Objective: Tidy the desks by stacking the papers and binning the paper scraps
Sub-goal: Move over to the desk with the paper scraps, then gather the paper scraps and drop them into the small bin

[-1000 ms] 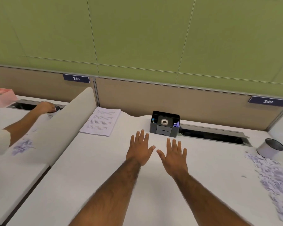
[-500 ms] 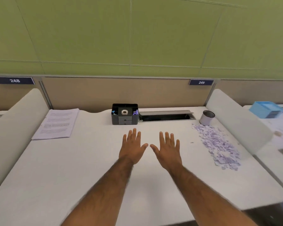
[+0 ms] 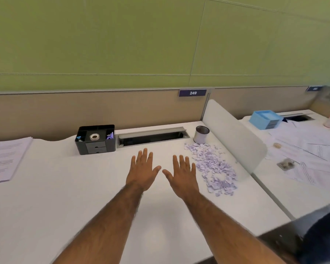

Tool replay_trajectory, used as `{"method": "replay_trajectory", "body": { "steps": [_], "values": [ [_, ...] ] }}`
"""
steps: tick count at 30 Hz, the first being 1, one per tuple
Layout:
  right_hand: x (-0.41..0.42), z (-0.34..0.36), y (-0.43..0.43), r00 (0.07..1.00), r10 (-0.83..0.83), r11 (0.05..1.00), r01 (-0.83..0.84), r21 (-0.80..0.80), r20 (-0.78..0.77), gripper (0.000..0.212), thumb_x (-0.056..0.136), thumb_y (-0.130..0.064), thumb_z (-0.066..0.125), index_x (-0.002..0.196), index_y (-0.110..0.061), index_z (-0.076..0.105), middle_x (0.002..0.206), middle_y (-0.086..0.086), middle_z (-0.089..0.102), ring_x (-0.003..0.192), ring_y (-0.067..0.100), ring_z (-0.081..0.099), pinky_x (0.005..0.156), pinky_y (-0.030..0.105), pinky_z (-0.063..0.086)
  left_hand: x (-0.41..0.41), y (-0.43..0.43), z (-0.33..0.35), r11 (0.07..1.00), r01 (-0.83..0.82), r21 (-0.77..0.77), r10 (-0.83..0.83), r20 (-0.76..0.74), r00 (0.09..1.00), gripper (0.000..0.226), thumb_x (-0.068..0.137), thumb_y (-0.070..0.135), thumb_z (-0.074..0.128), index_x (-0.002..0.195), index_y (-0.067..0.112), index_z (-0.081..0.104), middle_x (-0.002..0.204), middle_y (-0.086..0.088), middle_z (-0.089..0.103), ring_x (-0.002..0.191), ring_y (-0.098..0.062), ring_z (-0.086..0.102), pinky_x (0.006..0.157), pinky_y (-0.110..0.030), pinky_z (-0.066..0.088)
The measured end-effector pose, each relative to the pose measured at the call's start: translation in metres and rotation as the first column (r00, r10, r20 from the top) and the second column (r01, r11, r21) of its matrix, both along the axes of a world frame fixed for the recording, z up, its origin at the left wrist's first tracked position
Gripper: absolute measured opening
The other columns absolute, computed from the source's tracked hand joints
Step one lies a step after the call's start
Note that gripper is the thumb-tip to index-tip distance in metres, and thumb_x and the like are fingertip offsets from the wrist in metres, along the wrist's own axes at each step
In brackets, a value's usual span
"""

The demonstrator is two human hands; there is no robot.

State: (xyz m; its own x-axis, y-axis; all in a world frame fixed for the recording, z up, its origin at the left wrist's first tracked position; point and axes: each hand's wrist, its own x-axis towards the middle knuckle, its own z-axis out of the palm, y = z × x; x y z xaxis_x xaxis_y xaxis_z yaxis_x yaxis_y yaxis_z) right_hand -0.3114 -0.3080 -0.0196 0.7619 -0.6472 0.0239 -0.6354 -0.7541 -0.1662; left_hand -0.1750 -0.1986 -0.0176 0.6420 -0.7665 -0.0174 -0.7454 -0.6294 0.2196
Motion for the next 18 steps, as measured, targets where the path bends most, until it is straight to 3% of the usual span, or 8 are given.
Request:
{"method": "replay_trajectory", "body": {
  "steps": [9,11,16,18],
  "values": [
    [-0.057,-0.021,-0.188,0.999,-0.032,0.996,0.030,0.082,0.022,0.089,0.089,-0.076,0.001,0.162,-0.025,0.000,0.170,0.005,-0.004,0.156,0.027,-0.008,0.125,0.048,-0.005,-0.058,-0.180,-0.036,1.000,-0.015,0.024,0.016,-0.051,0.999,0.076,0.101,0.064,0.015,0.163,0.023,-0.003,0.170,-0.004,-0.016,0.157,-0.025,-0.013,0.125,-0.045,-0.007],
    [-0.070,-0.033,-0.222,0.999,-0.042,0.993,0.039,0.114,0.017,0.087,0.092,-0.075,0.006,0.162,-0.024,0.001,0.170,0.005,-0.004,0.156,0.027,-0.006,0.124,0.047,-0.005,-0.063,-0.202,-0.047,0.999,-0.047,0.021,0.049,-0.074,0.996,0.075,0.102,0.062,0.015,0.163,0.022,-0.001,0.170,-0.005,-0.014,0.157,-0.025,-0.012,0.127,-0.045,-0.005],
    [-0.104,-0.061,-0.283,0.992,-0.124,0.966,0.121,0.228,-0.003,0.110,0.074,-0.081,-0.009,0.162,-0.016,0.003,0.170,0.008,0.000,0.156,0.027,-0.004,0.126,0.046,-0.001,-0.070,-0.217,-0.083,0.995,-0.080,0.065,0.088,-0.139,0.986,0.074,0.102,0.061,0.015,0.163,0.021,0.000,0.170,-0.004,-0.014,0.157,-0.023,-0.012,0.128,-0.043,-0.005],
    [-0.111,-0.072,-0.306,0.986,-0.164,0.952,0.163,0.261,-0.015,0.105,0.081,-0.080,-0.003,0.162,-0.013,0.002,0.170,0.010,-0.001,0.156,0.028,-0.004,0.126,0.046,0.000,-0.067,-0.216,-0.095,0.992,-0.103,0.074,0.114,-0.166,0.979,0.075,0.101,0.061,0.014,0.163,0.021,0.000,0.170,-0.003,-0.015,0.158,-0.022,-0.011,0.128,-0.041,-0.006]
  ]
}}
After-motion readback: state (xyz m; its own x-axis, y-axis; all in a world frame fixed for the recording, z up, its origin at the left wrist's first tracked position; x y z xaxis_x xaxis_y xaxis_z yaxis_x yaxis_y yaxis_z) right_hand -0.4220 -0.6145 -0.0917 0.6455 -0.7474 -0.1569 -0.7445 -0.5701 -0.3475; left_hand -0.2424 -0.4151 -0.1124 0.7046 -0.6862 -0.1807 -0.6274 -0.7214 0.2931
